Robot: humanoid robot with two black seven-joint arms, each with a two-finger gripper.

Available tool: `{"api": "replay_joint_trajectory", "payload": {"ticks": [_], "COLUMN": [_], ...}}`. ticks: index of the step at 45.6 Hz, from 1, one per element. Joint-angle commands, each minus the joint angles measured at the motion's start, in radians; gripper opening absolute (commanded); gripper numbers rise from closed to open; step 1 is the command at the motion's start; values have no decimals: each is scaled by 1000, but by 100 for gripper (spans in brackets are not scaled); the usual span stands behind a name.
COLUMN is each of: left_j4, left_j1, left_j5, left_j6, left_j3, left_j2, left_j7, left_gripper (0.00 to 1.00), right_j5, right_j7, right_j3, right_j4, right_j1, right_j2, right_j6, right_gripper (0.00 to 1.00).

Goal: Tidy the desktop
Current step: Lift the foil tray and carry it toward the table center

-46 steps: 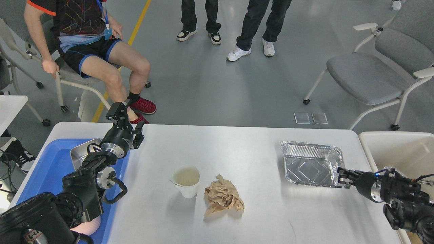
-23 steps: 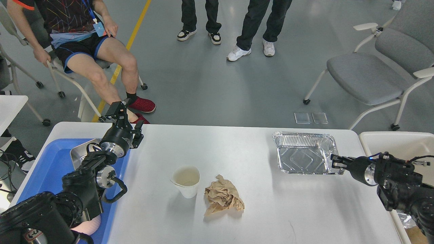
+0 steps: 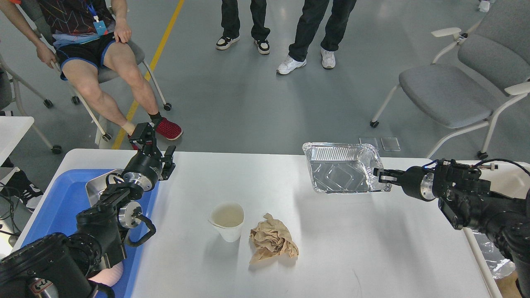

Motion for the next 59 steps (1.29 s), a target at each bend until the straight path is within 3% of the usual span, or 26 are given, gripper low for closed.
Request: {"api": "replay_joint_trajectory", "payload": {"ticks": [1, 11, 19, 32, 39, 51, 59], "left_j4": [0, 0, 0, 0, 0, 0, 0], "left_j1": [-2, 0, 0, 0, -2, -5, -11], "left_j5": [0, 2, 2, 2, 2, 2, 2], "left_j6": [3, 2, 3, 22, 23, 31, 32], "left_j3": [0, 0, 0, 0, 0, 0, 0], "left_j2": [1, 9, 7, -2, -2, -2, -4], "left_j7": [1, 5, 3, 3, 4, 5, 6], "left_gripper": [97, 97, 97, 97, 97, 97, 97], "right_j5": [-4, -9, 2, 129, 128, 111, 114], "right_j7": [5, 0, -9, -74, -75, -71, -68], "right_j3": [-2, -36, -22, -36, -44, -44, -44], "right_j4": [154, 473, 551, 551, 518, 341, 340], "right_j1": [29, 69, 107, 107, 96, 98, 103], "right_j2": [-99, -369, -487, -440, -389, -254, -205], "right_j6": [21, 49, 124, 113, 55, 41, 43], "right_gripper": [0, 0, 0, 0, 0, 0, 0]}}
